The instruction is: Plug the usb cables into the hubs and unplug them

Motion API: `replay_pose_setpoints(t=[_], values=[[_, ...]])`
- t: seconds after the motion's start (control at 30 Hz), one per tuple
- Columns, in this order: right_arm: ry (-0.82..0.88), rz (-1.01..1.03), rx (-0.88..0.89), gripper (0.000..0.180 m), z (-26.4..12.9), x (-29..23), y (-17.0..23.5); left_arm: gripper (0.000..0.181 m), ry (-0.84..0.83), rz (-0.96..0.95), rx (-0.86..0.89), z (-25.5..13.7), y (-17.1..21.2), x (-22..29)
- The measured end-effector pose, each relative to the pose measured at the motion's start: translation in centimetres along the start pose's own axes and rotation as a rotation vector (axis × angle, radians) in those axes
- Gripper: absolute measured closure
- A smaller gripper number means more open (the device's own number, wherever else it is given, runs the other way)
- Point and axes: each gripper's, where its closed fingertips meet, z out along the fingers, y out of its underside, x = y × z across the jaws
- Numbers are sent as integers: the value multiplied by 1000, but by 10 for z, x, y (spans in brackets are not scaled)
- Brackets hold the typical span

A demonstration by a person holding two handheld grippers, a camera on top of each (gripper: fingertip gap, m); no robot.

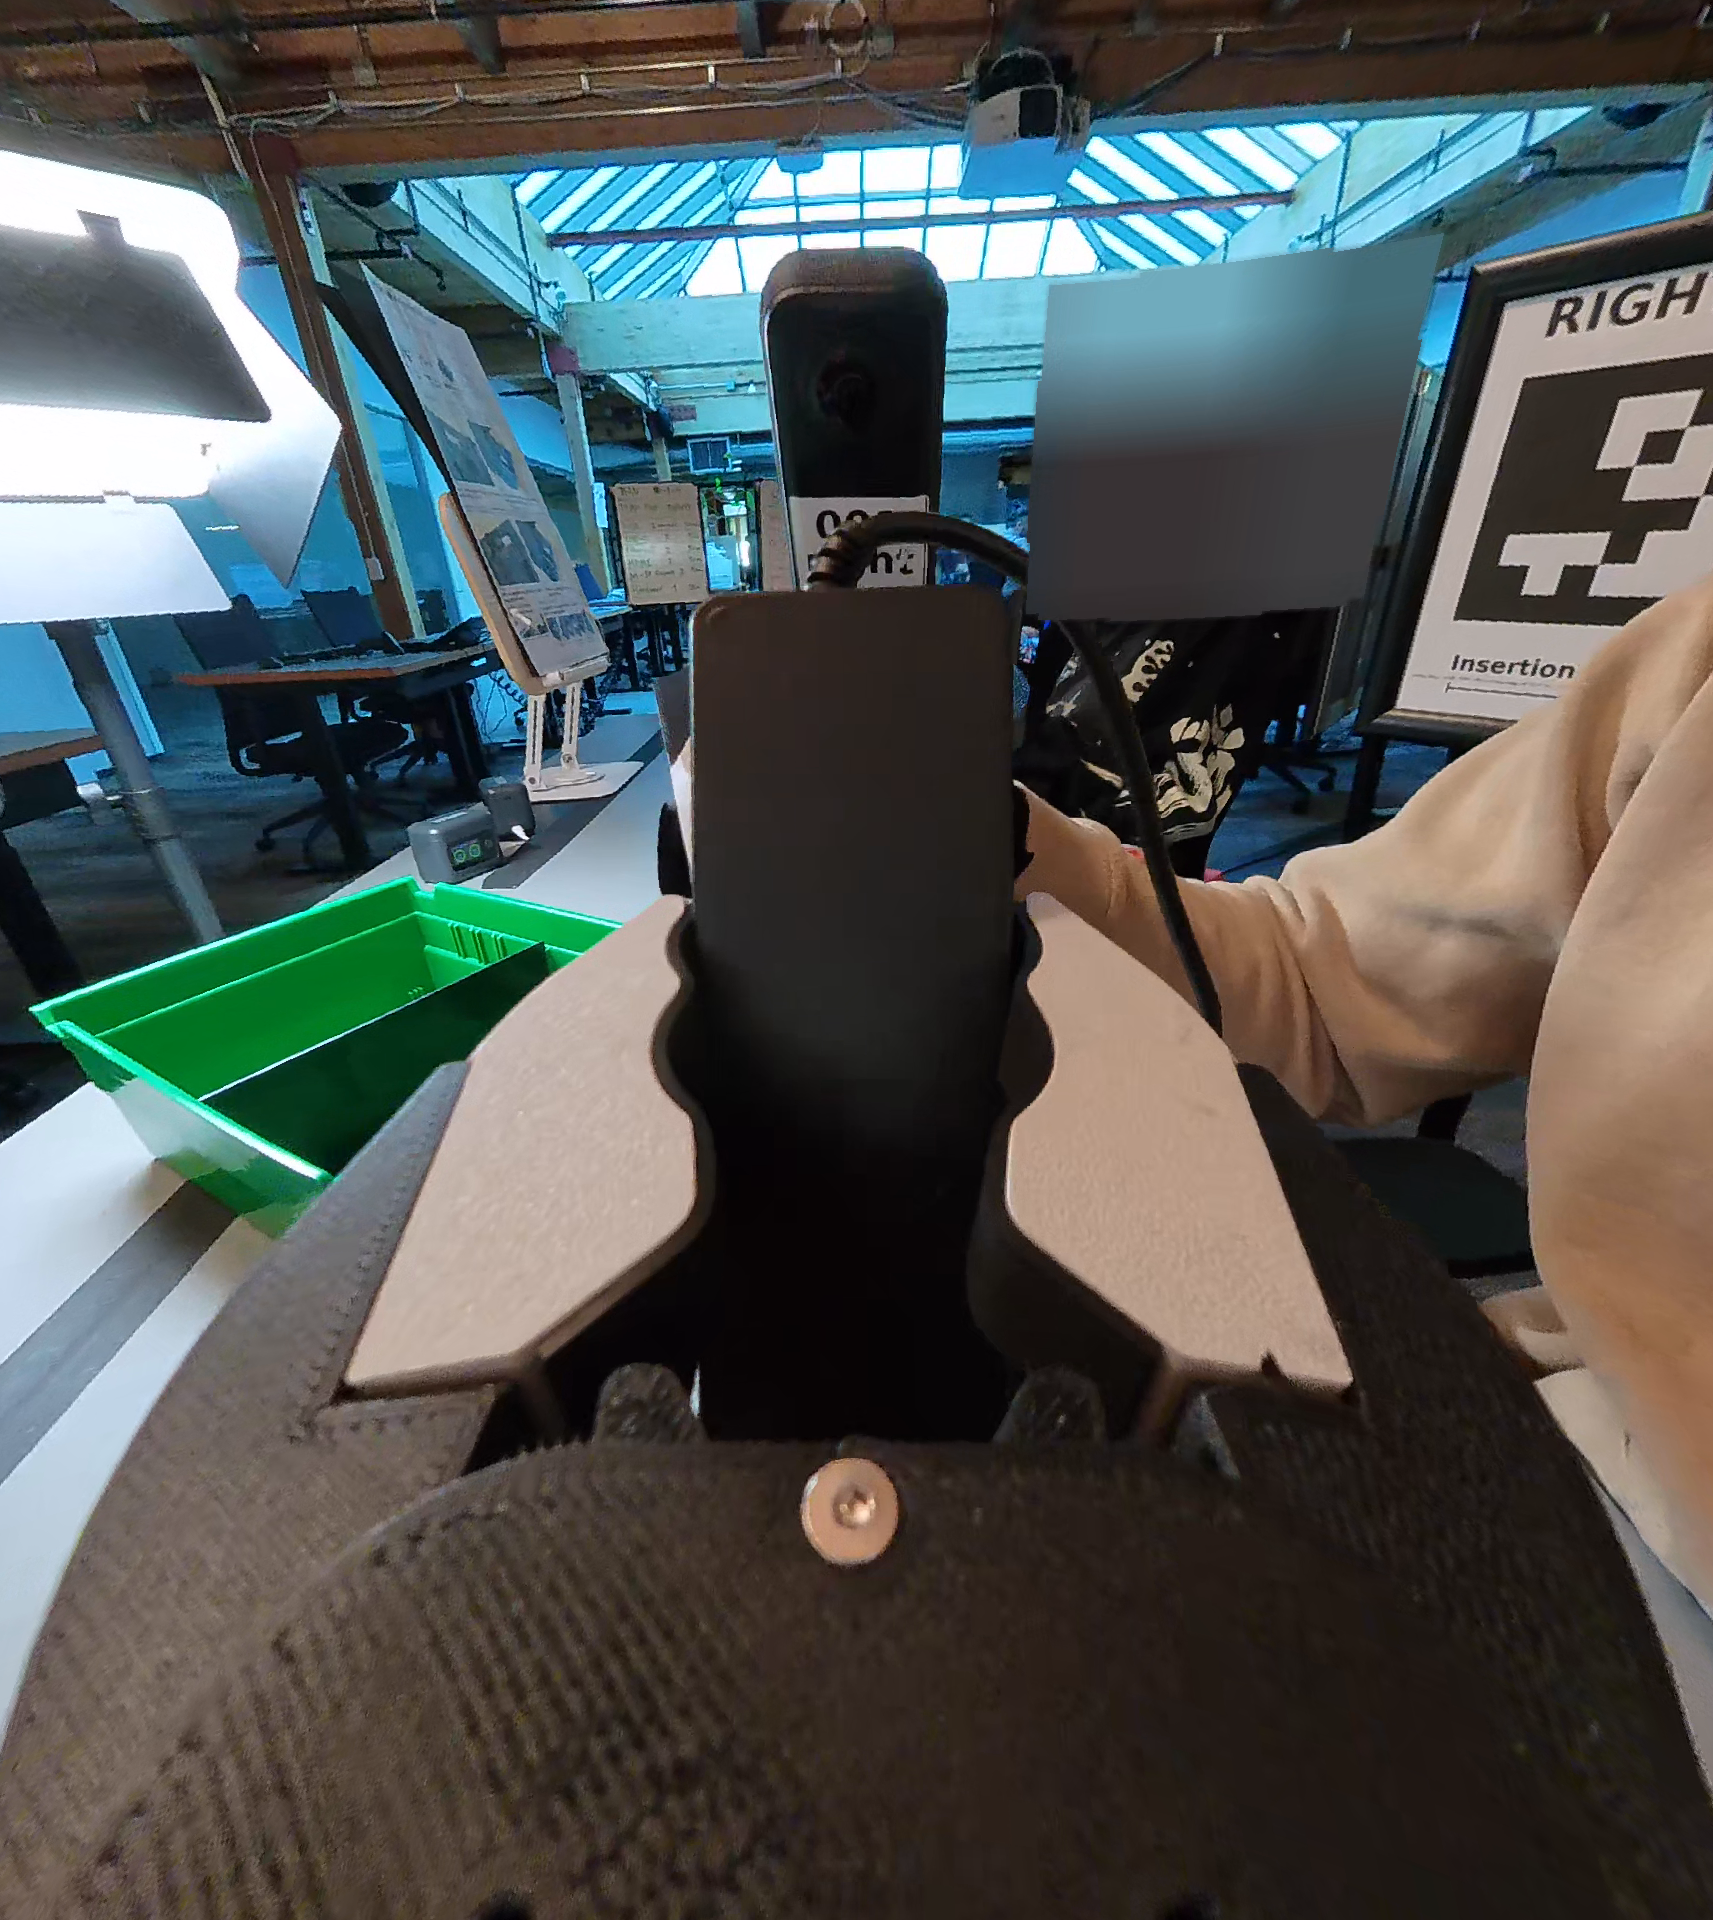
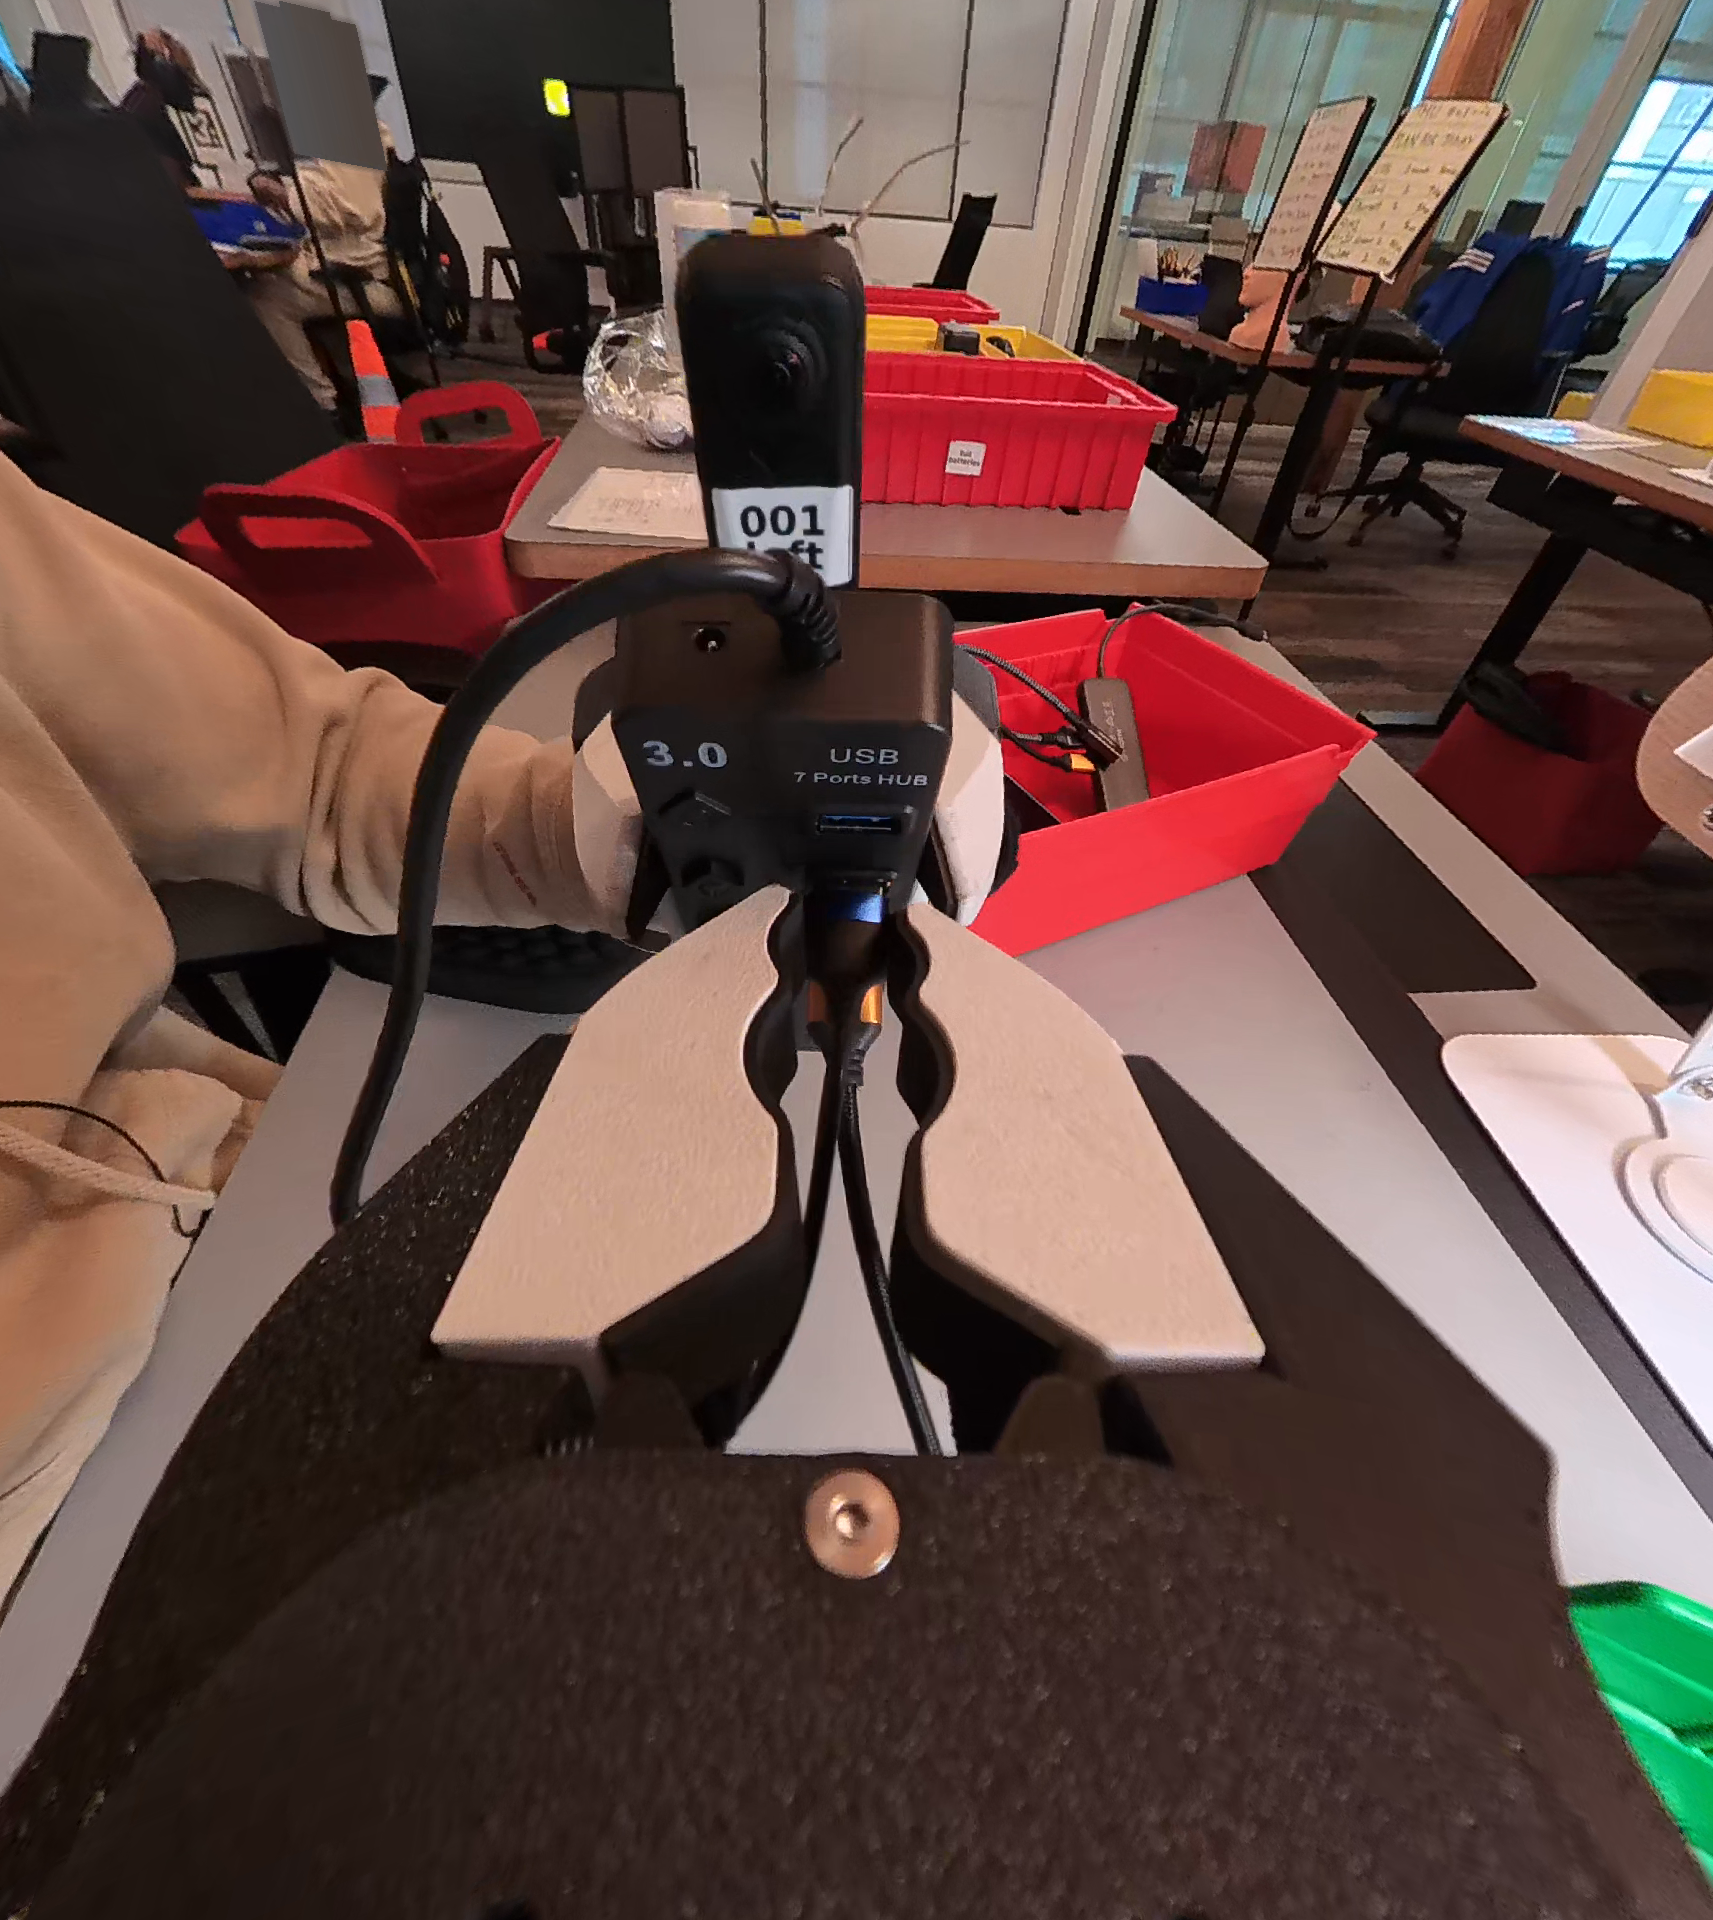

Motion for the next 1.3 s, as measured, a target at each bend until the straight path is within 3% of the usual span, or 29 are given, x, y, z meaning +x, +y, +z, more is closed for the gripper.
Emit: replay_pose_setpoints(t=[0.3, 0.33, 0.4, 0.5, 0.77, 0.93, 1.13, 1.2, 1.3], values=[[-17, -7, -17, 165, -5, 0, 1, 126, 4, -23, 40, 0, -5, -1], [24, -27, -95, 164, -12, 8, 13, 125, -24, -41, 124, -12, -20, -8], [106, -16, -72, 165, -35, 31, 17, 125, -68, -77, 285, -60, -63, -29], [172, 36, 26, 165, -59, 51, 0, 125, -174, 48, 268, -100, -91, -37], [424, 30, 3, 165, -89, 96, 14, 125, -234, 69, 204, -106, -92, -44], [812, -51, -33, 164, -135, 156, 26, 125, -225, 25, 234, -110, -91, -49], [1137, 9, -356, 164, -169, 218, 109, 125, -216, 3, 236, -110, -84, -53], [1187, 21, -475, 164, -173, 225, 138, 125, -214, -7, 229, -109, -80, -55], [1177, 49, -511, 159, -171, 222, 147, 125, -202, -23, 221, -105, -74, -56]])
